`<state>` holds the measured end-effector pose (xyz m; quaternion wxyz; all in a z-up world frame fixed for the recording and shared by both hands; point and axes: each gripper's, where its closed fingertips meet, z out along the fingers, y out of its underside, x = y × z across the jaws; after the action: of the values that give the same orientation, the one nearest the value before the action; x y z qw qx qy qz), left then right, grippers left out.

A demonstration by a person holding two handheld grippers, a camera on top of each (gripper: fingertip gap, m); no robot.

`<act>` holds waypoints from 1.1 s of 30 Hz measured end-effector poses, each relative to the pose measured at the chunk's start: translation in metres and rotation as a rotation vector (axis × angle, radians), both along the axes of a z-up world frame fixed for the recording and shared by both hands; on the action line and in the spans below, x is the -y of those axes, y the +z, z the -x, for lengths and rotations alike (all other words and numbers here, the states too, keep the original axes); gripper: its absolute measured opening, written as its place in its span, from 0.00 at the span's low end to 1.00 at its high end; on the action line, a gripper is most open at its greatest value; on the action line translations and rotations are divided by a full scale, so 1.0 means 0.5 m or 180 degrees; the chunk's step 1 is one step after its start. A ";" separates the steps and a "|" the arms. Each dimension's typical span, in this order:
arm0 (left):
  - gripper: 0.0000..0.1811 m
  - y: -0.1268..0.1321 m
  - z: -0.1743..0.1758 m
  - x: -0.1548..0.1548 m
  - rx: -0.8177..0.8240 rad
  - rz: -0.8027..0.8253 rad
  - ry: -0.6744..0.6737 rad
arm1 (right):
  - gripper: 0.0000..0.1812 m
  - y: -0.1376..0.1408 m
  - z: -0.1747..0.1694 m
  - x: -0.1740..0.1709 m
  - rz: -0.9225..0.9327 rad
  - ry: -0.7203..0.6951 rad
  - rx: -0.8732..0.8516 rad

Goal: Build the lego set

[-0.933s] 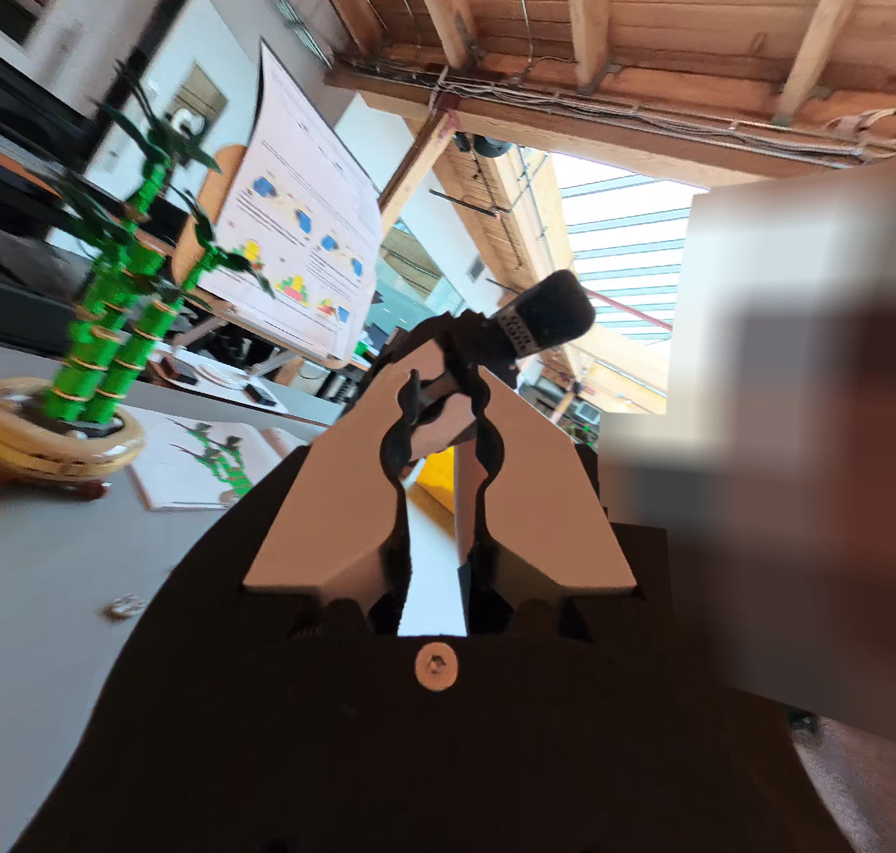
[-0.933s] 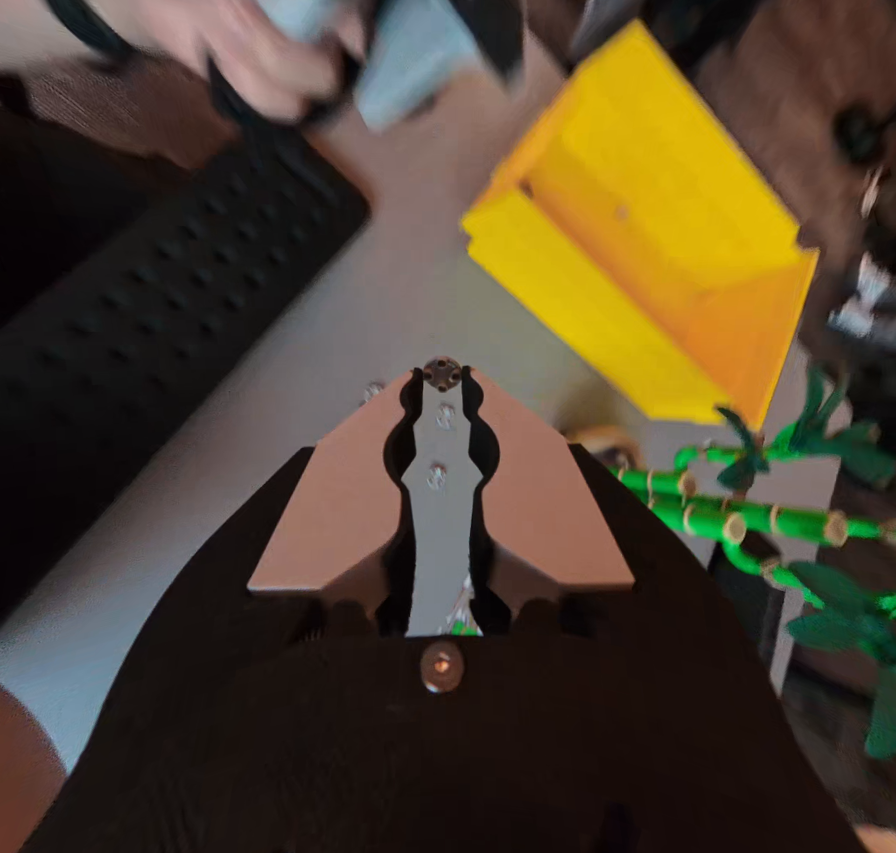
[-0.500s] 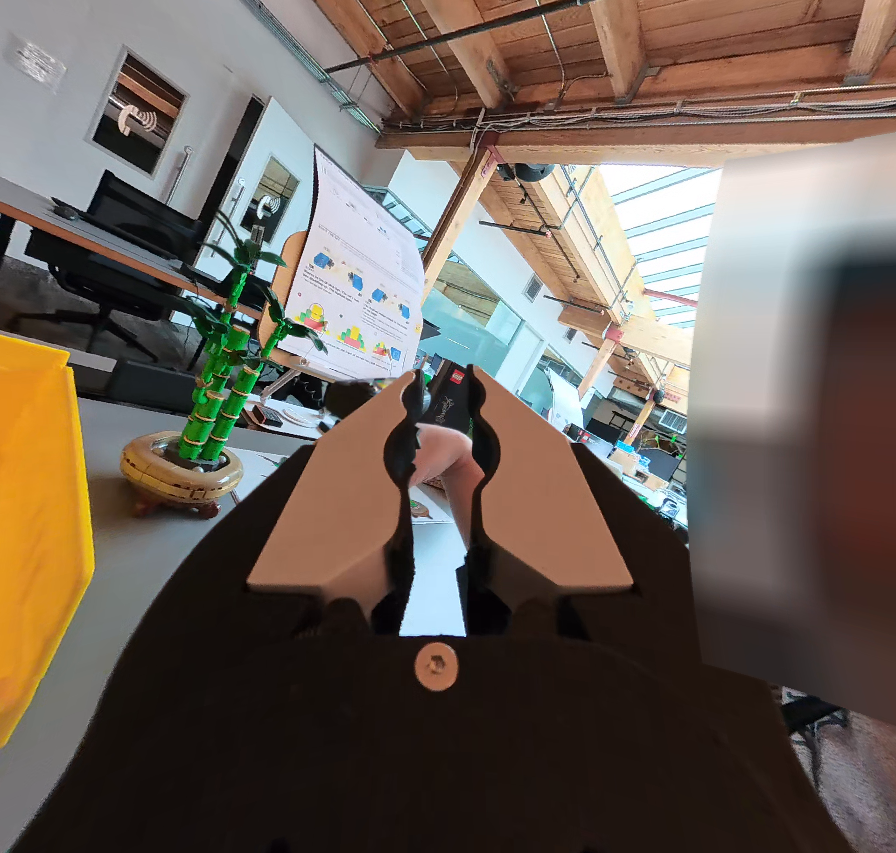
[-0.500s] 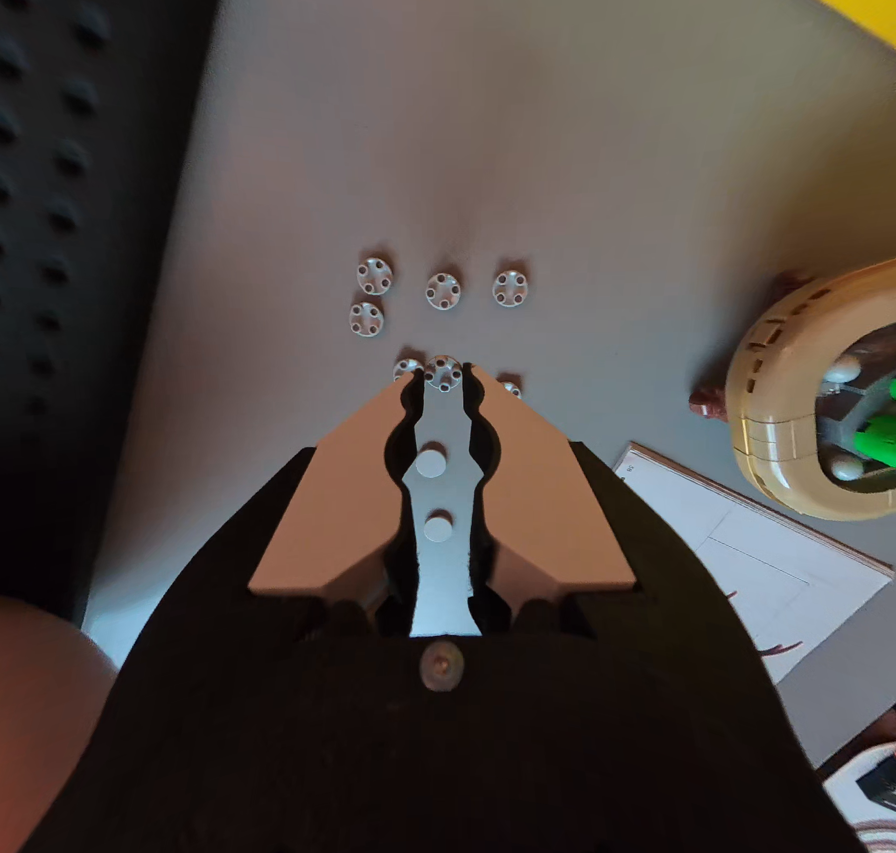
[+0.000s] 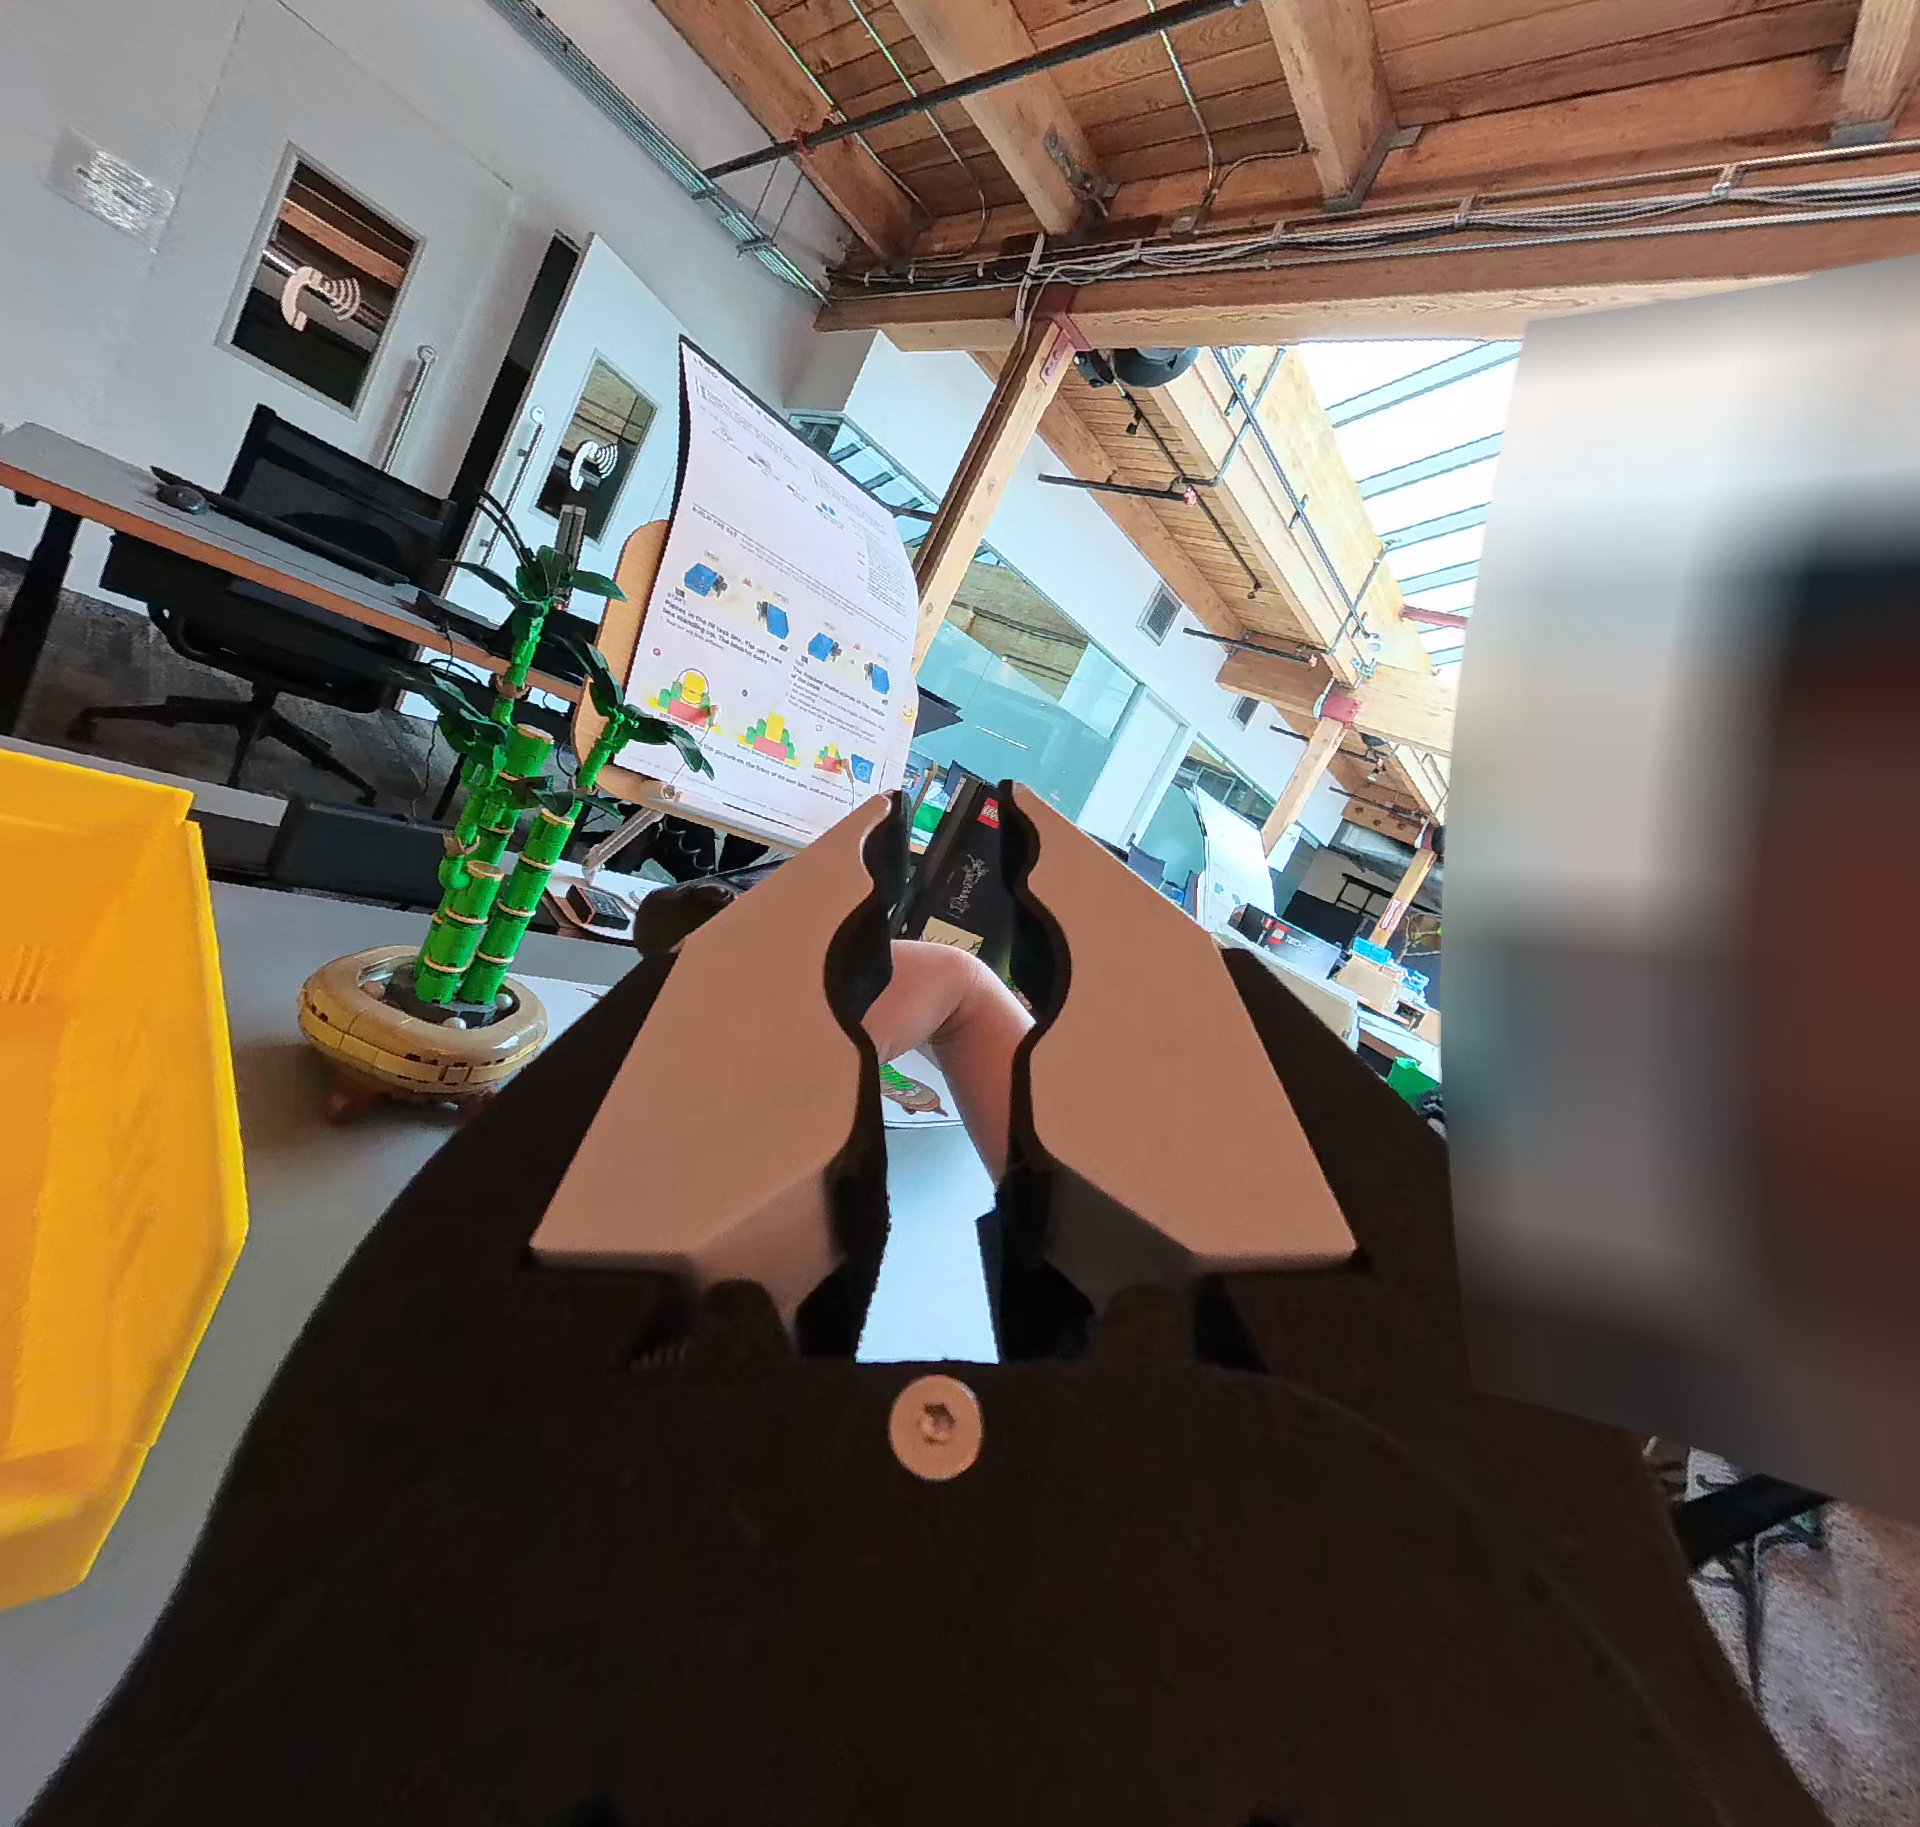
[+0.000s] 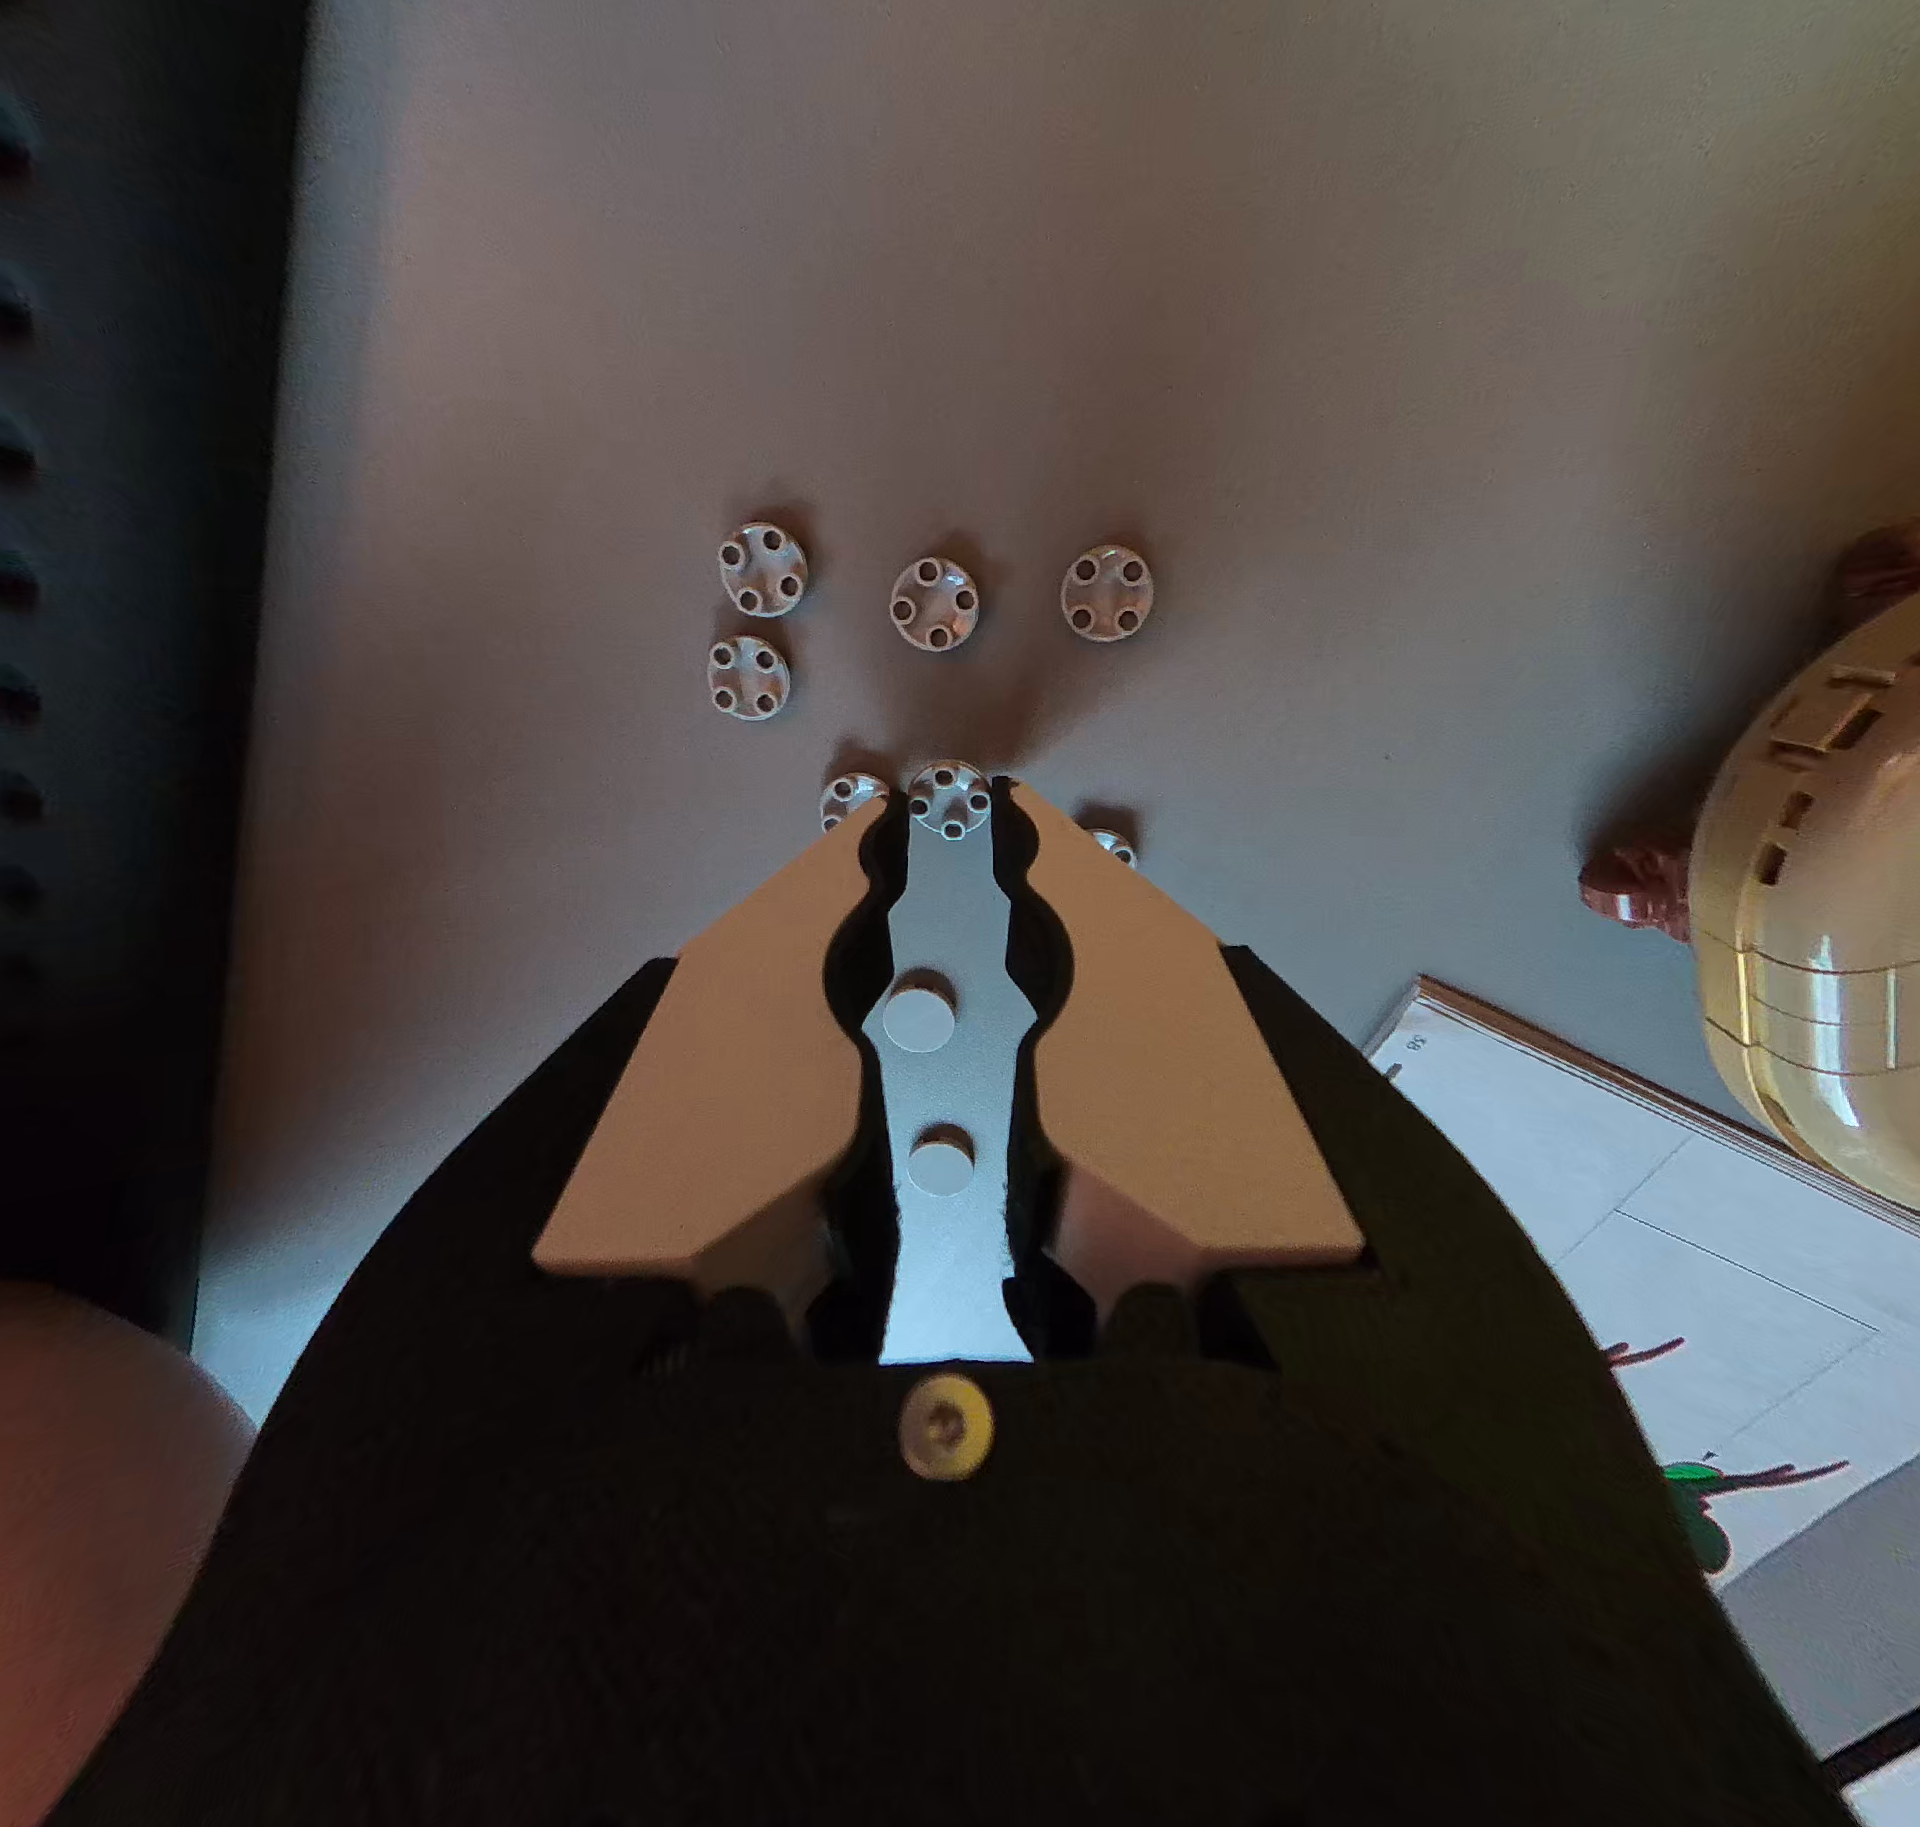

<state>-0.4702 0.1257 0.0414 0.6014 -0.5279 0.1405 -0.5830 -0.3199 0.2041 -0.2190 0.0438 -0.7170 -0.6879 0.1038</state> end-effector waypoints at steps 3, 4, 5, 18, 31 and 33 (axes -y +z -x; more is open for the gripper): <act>0.08 -0.002 0.000 -0.001 0.0009 0.0009 -0.0006 | 0.09 -0.004 -0.001 -0.002 0.0003 -0.0014 0.0023; 0.08 -0.002 -0.001 -0.002 0.0011 0.0011 -0.0010 | 0.09 -0.004 -0.001 -0.003 -0.0003 -0.0021 0.0025; 0.08 -0.003 -0.001 -0.003 0.0007 0.0012 -0.0013 | 0.08 -0.006 -0.002 -0.006 -0.0028 -0.0038 0.0033; 0.08 -0.010 -0.005 -0.007 -0.0031 0.0015 -0.0026 | 0.09 -0.008 -0.002 -0.013 -0.0078 -0.0087 0.0009; 0.15 -0.072 -0.042 -0.037 -0.0836 0.0062 0.0242 | 0.11 0.064 -0.018 -0.041 -0.0219 -0.0422 -0.0521; 0.17 -0.112 -0.072 -0.040 -0.1293 0.0063 0.0264 | 0.10 0.082 -0.034 -0.050 -0.0281 -0.0496 -0.0647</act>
<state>-0.4340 0.1457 -0.0144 0.5790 -0.6458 0.2313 -0.4407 -0.3027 0.2291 -0.1779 0.1528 -0.7515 -0.6260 0.1418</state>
